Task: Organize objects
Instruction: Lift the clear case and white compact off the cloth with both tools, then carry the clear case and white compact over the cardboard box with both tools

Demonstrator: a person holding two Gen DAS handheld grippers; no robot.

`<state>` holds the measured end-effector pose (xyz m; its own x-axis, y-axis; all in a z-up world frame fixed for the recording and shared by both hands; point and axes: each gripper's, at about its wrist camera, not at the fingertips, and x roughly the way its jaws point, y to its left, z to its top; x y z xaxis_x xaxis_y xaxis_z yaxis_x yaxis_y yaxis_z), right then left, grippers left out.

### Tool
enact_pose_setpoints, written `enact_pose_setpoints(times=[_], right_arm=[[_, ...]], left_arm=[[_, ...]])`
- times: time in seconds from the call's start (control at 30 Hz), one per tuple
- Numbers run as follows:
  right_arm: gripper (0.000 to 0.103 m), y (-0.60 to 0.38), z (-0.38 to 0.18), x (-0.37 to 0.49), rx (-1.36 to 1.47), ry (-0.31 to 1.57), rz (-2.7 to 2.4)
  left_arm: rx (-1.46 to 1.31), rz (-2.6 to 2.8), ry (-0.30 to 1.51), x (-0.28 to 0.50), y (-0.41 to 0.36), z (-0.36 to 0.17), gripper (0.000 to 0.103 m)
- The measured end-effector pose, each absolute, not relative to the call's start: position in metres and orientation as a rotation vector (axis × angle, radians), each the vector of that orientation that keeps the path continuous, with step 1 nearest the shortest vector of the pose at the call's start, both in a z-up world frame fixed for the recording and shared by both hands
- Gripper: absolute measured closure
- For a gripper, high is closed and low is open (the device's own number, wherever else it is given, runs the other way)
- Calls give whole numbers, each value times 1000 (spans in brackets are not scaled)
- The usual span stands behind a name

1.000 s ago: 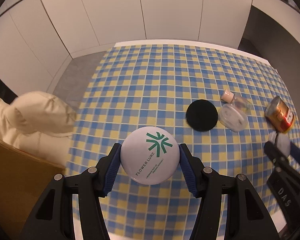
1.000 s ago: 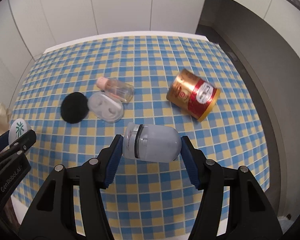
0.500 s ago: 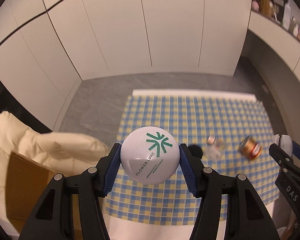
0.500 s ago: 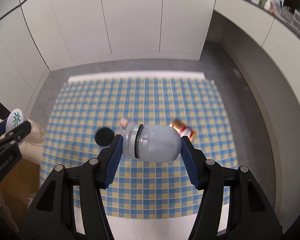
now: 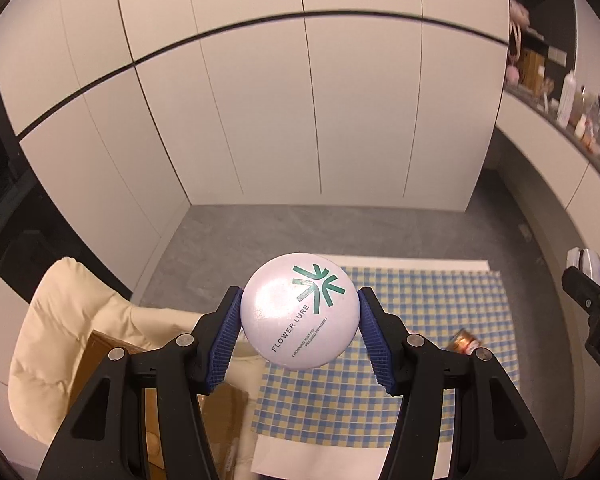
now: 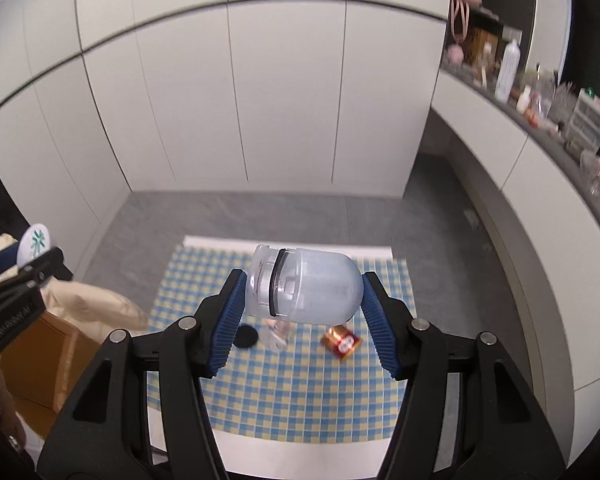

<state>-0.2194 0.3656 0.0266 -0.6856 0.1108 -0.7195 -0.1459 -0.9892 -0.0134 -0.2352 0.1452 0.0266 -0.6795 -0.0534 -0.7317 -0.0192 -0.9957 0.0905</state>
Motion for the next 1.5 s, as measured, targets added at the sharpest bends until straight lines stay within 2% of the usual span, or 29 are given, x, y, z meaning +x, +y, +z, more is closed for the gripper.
enact_pose_setpoints(times=[0.2,0.37,0.87,1.2,1.5], right_arm=[[43,358,81,-195,-1063,57,2818],[43,358,98,-175,-1035,56,2828],[43,363,92,-134,-1041,69,2797],[43,346,77,-94,-1055,-2,2807],[43,342,54,-44,-1065,28,2810]], left_arm=[[1198,-2895,-93,-211,140,63,45],[1172,-2926,-49,-193,140,73,45],[1177,-2920,3,-162,120,68,45],[1148,-2921,-86,-110,114,51,45],[1098,-2941,-141,-60,106,43,45]])
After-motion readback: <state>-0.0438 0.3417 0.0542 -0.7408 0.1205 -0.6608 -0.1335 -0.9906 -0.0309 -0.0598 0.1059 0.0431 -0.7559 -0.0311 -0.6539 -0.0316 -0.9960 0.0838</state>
